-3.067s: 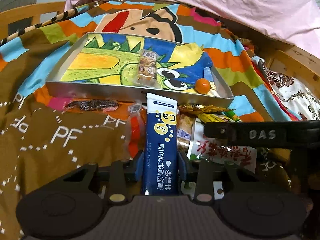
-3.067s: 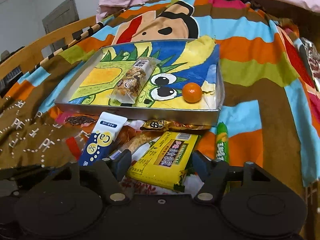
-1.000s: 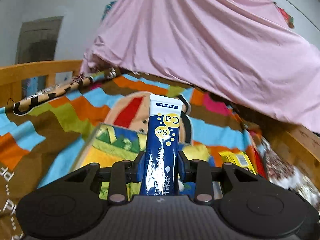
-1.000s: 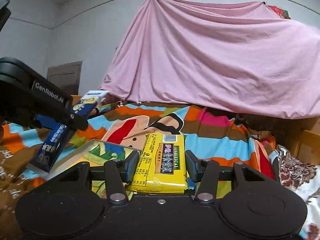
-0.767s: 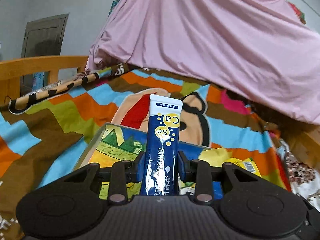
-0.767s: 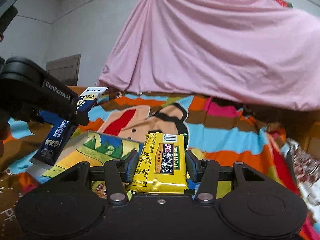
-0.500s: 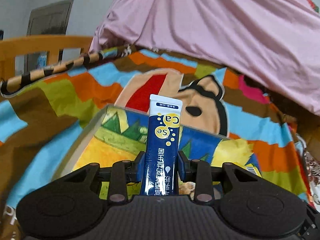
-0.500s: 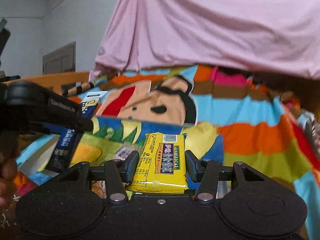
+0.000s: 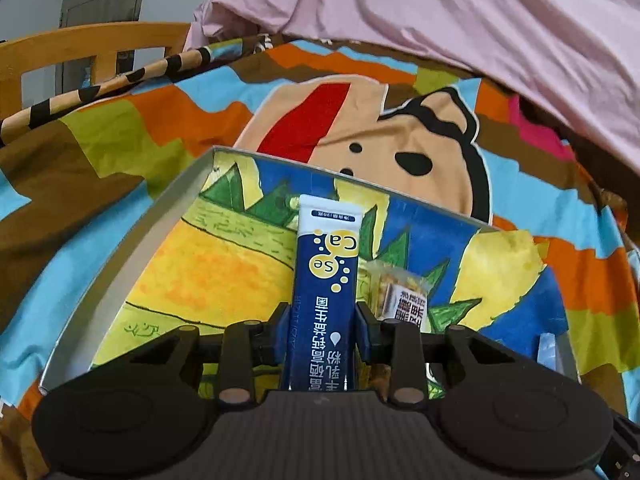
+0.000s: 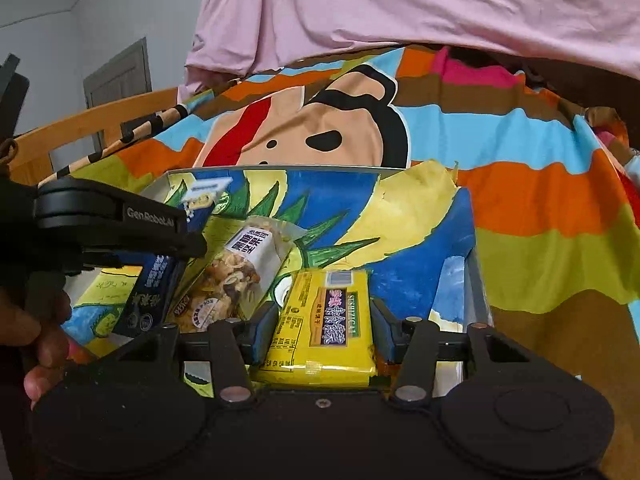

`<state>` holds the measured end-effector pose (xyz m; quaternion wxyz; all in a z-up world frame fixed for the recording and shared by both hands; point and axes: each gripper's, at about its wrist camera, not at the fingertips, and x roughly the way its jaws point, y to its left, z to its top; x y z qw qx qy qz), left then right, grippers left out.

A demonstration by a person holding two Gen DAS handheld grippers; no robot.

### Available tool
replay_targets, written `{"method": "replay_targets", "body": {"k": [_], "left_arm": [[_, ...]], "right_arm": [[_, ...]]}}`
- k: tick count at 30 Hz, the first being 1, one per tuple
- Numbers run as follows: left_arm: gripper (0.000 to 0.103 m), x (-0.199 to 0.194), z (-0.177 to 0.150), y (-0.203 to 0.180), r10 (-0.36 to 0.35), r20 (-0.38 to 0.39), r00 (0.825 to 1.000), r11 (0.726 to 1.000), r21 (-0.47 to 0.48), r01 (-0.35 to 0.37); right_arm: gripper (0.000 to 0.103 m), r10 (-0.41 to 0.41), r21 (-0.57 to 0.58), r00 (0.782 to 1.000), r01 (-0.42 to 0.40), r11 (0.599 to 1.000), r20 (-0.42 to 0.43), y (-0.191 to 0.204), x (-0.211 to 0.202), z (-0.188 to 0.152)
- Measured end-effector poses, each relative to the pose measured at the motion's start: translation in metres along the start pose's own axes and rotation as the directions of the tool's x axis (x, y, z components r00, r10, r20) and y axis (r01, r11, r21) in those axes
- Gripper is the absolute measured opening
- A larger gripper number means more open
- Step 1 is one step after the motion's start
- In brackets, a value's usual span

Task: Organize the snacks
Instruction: 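Carry the blue stick pack with the left tool while the right tool carries the yellow packet into the tray, then open both tools to release the snacks in the tray and withdraw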

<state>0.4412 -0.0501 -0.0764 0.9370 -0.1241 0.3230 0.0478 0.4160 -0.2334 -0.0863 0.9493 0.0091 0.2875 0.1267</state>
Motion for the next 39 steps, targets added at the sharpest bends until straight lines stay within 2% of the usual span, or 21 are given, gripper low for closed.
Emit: {"method": "replay_targets", "body": {"k": [7, 12, 14, 15, 17, 21, 29, 34, 39], "left_arm": [[0.039, 0.005, -0.004, 0.001, 0.025, -0.038, 0.999, 1.0, 0.008, -0.024], [0.061, -0.003, -0.004, 0.003, 0.008, -0.03, 1.0, 1.0, 0.003, -0.008], [0.068, -0.01, -0.002, 0.005, -0.002, -0.02, 1.0, 1.0, -0.002, 0.001], [0.072, -0.015, -0.001, 0.006, -0.01, -0.013, 1.0, 1.0, -0.006, 0.01], [0.08, -0.026, 0.001, 0.007, -0.015, 0.012, 1.0, 1.0, -0.009, 0.015], [0.097, -0.055, 0.006, 0.009, -0.023, 0.073, 0.997, 1.0, -0.006, 0.024], [0.102, -0.115, 0.004, 0.025, -0.018, 0.154, 0.988, 1.0, 0.006, 0.018], [0.102, -0.161, -0.005, 0.038, -0.03, 0.234, 0.972, 0.999, -0.009, 0.033], [0.102, -0.205, -0.022, 0.045, -0.043, 0.316, 0.948, 0.999, 0.006, 0.044]], "right_arm": [[0.053, 0.008, -0.032, 1.0, -0.008, 0.999, -0.008, 0.006, 0.001, 0.0], [0.065, 0.003, -0.006, 1.0, -0.003, 1.0, 0.006, 0.002, -0.003, 0.003], [0.076, 0.003, -0.002, 1.0, -0.003, 1.0, 0.018, 0.001, -0.007, 0.005], [0.078, 0.004, -0.004, 1.0, -0.004, 1.0, 0.029, 0.001, -0.01, 0.005], [0.085, -0.002, -0.01, 0.999, 0.003, 1.0, 0.051, 0.001, -0.017, 0.007], [0.092, -0.005, -0.018, 0.994, 0.007, 1.0, 0.106, 0.004, -0.036, 0.012], [0.102, -0.007, -0.034, 0.97, 0.016, 0.999, 0.243, 0.012, -0.094, 0.022], [0.102, -0.025, -0.078, 0.943, 0.054, 0.995, 0.332, 0.02, -0.142, 0.017], [0.102, -0.026, -0.109, 0.922, 0.074, 0.991, 0.387, 0.03, -0.184, 0.012]]}}
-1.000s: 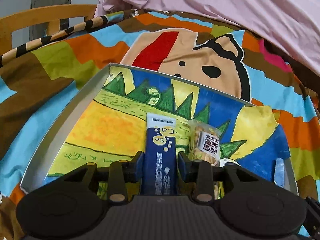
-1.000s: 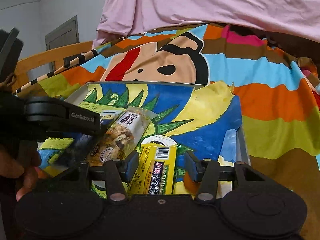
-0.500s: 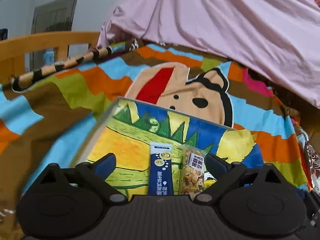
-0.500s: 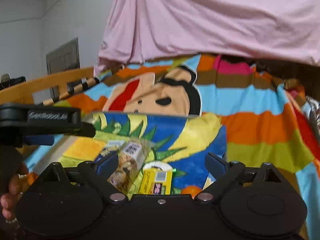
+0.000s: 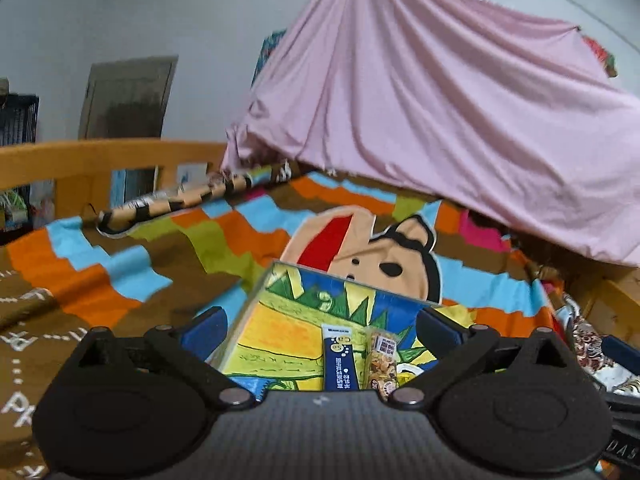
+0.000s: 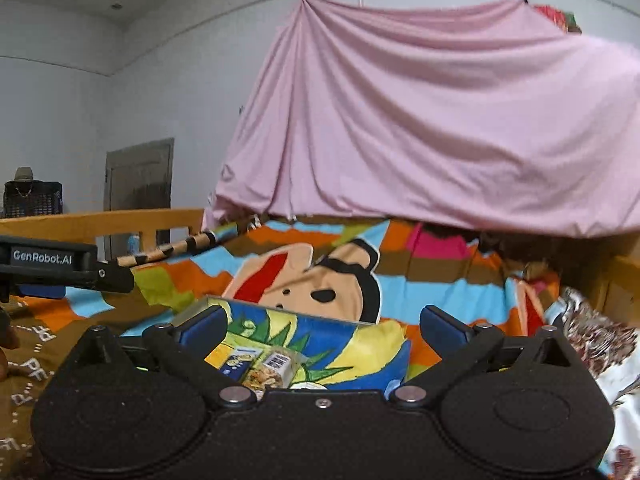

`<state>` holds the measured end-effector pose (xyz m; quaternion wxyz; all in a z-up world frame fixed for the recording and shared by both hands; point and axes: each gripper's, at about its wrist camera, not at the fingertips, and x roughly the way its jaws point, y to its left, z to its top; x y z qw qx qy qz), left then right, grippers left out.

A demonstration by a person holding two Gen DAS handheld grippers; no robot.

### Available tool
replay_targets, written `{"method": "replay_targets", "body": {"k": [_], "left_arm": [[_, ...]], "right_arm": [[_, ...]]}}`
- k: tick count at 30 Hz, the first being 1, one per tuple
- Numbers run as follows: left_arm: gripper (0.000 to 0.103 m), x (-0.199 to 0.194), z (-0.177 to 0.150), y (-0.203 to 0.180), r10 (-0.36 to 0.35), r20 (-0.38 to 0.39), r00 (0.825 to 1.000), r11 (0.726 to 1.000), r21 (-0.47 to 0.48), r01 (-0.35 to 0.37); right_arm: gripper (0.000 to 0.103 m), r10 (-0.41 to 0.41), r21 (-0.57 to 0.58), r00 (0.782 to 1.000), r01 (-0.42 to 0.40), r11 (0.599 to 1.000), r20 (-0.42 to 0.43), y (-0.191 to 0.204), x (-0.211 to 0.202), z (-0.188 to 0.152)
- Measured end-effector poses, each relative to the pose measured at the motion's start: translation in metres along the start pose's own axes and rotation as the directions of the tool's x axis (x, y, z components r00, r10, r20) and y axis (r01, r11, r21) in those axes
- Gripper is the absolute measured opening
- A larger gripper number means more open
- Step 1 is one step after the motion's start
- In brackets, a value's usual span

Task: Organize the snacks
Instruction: 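Open both tools to release the snacks in the tray and withdraw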

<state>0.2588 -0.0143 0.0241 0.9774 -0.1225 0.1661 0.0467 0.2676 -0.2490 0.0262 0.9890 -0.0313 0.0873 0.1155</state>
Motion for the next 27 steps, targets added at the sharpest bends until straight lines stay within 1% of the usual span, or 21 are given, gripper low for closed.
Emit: {"method": "replay_targets", "body": {"k": [3, 7, 10, 15, 19, 22, 27], "left_arm": [[0.102, -0.026, -0.004, 0.002, -0.005, 0.037, 0.999, 1.0, 0.015, 0.005], [0.102, -0.054, -0.011, 0.008, -0.006, 0.06, 0.998, 1.0, 0.028, 0.004], [0.102, -0.071, -0.016, 0.014, -0.007, 0.072, 0.997, 0.999, 0.033, 0.005], [0.102, -0.092, -0.028, 0.026, -0.006, 0.061, 0.998, 1.0, 0.02, 0.005], [0.103, -0.105, -0.039, 0.034, -0.009, 0.063, 0.998, 1.0, 0.025, 0.008], [0.103, -0.114, -0.047, 0.038, -0.014, 0.064, 0.998, 0.999, 0.031, 0.012], [0.103, -0.125, -0.06, 0.043, -0.031, 0.054, 0.998, 0.998, 0.057, 0.028]], "right_arm": [[0.102, -0.004, -0.01, 1.0, 0.004, 1.0, 0.027, 0.007, -0.025, 0.005], [0.102, -0.023, -0.019, 0.998, 0.024, 1.0, 0.052, 0.017, -0.057, 0.008], [0.102, -0.04, -0.015, 0.998, 0.041, 0.999, 0.054, 0.022, -0.079, 0.006], [0.102, -0.081, 0.008, 0.996, 0.08, 0.997, 0.038, 0.024, -0.114, -0.003], [0.102, -0.117, 0.035, 0.993, 0.117, 0.993, 0.012, 0.026, -0.131, -0.007], [0.102, -0.13, 0.055, 0.991, 0.131, 0.99, -0.012, 0.031, -0.143, -0.013], [0.102, -0.134, 0.038, 0.989, 0.136, 0.99, -0.054, 0.044, -0.153, -0.022]]}}
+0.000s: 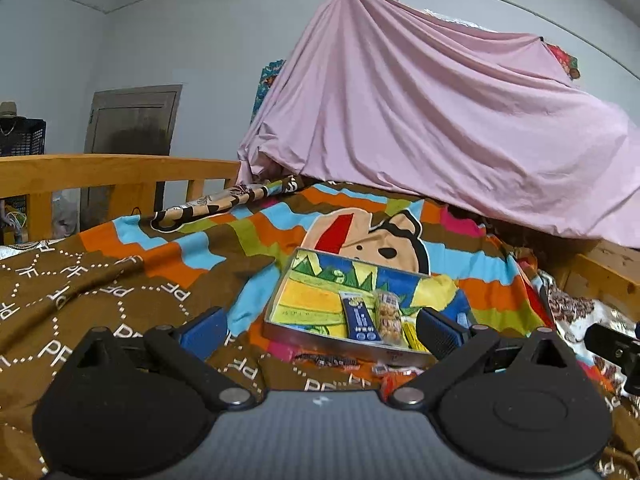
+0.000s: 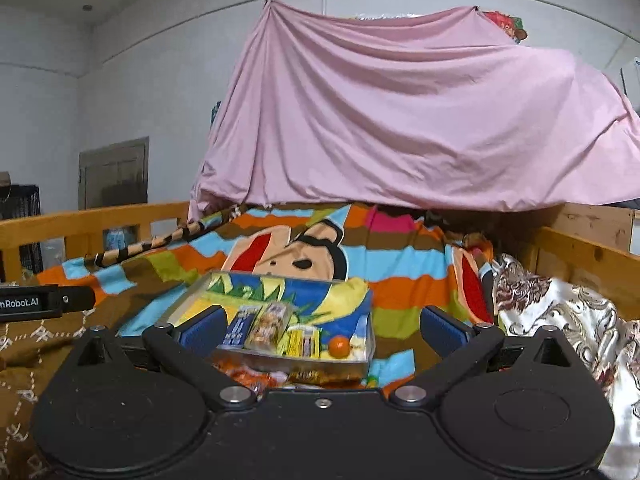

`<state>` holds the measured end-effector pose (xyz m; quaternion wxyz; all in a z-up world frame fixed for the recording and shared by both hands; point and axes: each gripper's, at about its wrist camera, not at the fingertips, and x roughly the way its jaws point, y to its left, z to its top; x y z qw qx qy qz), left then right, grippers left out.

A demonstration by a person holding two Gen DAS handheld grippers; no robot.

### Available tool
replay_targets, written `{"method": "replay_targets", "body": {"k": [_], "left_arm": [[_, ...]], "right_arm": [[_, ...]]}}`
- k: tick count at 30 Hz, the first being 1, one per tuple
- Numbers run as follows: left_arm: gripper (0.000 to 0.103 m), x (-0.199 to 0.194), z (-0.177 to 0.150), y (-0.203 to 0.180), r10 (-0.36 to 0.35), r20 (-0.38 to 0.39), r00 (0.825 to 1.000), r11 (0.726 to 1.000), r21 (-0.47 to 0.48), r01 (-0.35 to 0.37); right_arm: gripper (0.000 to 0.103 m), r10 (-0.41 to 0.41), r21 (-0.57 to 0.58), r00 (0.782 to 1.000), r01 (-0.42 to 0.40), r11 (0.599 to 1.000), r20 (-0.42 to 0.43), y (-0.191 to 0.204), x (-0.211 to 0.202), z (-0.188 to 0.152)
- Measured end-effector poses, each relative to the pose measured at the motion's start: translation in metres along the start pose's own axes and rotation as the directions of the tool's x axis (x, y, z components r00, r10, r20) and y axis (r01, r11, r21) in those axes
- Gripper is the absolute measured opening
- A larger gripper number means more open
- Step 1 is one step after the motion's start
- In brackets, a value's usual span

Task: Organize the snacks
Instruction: 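Open both tools to release the snacks in the tray and withdraw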

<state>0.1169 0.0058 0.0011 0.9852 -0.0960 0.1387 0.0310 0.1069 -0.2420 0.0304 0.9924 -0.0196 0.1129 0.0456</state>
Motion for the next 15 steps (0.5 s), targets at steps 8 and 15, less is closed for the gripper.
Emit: {"method": "replay_targets", "body": {"k": [8, 15], "left_arm": [[0.103, -0.007, -0.015, 0.003, -0.008, -0.026, 1.0, 0.999, 0.041, 0.009], [0.103, -0.004, -0.027, 0.002, 0.004, -0.101, 0.995, 0.997, 0.074, 0.004]], "right_arm": [[0.102, -0.017, -0.066, 0.997, 0.012, 0.998, -0.081, 0.018, -0.005, -0.013], [0.102, -0.004, -0.076, 0.991, -0.006, 0.997, -0.134, 0.022, 0.001, -0.018]]}}
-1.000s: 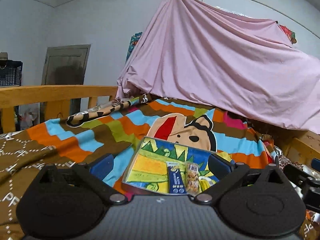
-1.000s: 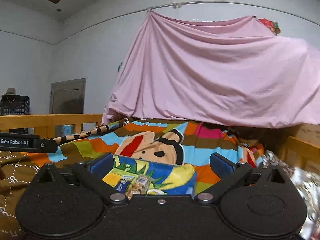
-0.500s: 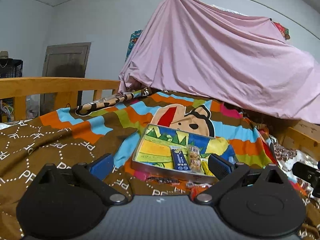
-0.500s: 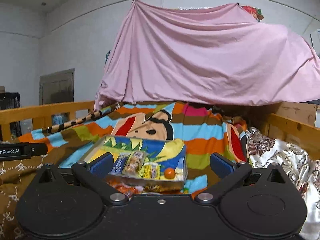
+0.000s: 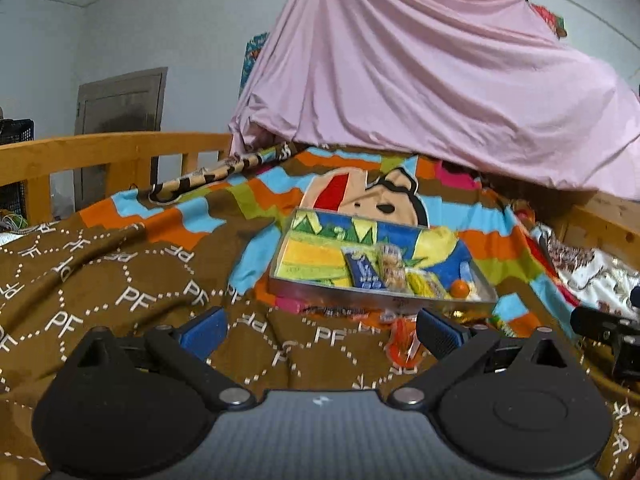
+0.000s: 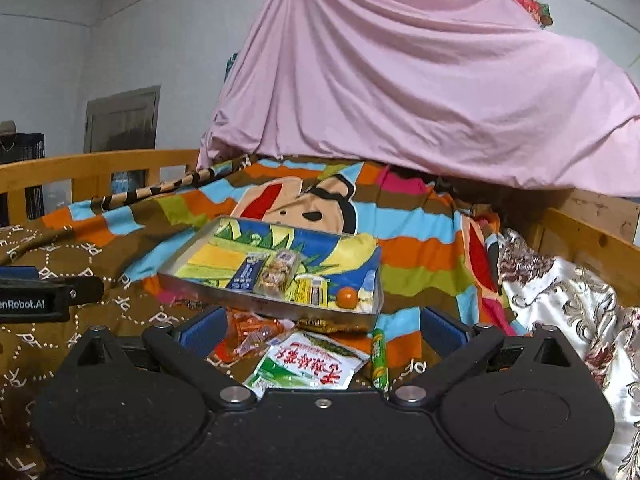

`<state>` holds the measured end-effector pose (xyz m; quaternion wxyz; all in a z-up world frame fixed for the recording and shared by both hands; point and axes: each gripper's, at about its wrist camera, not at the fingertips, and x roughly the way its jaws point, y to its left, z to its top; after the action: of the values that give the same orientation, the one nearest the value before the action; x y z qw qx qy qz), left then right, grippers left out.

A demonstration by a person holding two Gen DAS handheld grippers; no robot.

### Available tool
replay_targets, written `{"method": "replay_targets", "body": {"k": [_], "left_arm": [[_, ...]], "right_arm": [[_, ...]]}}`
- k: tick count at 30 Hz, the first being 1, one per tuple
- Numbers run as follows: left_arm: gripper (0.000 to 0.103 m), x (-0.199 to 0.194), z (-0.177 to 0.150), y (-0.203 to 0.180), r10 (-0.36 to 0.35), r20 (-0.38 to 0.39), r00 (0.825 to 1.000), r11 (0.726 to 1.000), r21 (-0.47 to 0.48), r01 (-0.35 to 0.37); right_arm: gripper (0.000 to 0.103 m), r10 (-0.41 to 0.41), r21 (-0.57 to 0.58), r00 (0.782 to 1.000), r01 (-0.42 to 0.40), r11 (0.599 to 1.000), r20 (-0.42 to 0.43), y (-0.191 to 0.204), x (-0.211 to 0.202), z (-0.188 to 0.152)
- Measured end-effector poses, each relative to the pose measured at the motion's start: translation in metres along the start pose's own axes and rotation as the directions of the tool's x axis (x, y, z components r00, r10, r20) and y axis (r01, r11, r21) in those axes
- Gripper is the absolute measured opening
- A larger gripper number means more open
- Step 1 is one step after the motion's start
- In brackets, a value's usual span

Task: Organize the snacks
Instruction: 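Open both tools to release the snacks in the tray and withdraw, then move both tools toward the snacks lying beside the tray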

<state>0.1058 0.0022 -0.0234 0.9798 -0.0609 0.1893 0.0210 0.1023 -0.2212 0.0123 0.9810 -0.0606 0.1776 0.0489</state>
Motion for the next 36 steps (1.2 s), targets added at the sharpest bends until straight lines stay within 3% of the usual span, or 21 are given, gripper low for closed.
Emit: {"method": "replay_targets", "body": {"k": [15, 23, 36], "left_arm": [[0.103, 0.012, -0.017, -0.004, 0.006, -0.131, 0.991, 0.999, 0.039, -0.001], [0.103, 0.015, -0.019, -0.007, 0.0, -0.17, 0.985, 0.999, 0.047, 0.008], [0.103, 0.041, -0.021, -0.02, -0.002, -0.228, 0.974, 0.994, 0.104, 0.027]], "right_arm": [[0.102, -0.005, 0.023, 0.982, 0.01, 1.0, -0.191, -0.001, 0.031, -0.009], [0.102, -0.009, 0.044, 0.975, 0.019, 0.999, -0.224, -0.005, 0.036, -0.009], [0.102, 0.136, 0.16, 0.938, -0.088, 0.983, -0.319, -0.026, 0.069, 0.002]]}}
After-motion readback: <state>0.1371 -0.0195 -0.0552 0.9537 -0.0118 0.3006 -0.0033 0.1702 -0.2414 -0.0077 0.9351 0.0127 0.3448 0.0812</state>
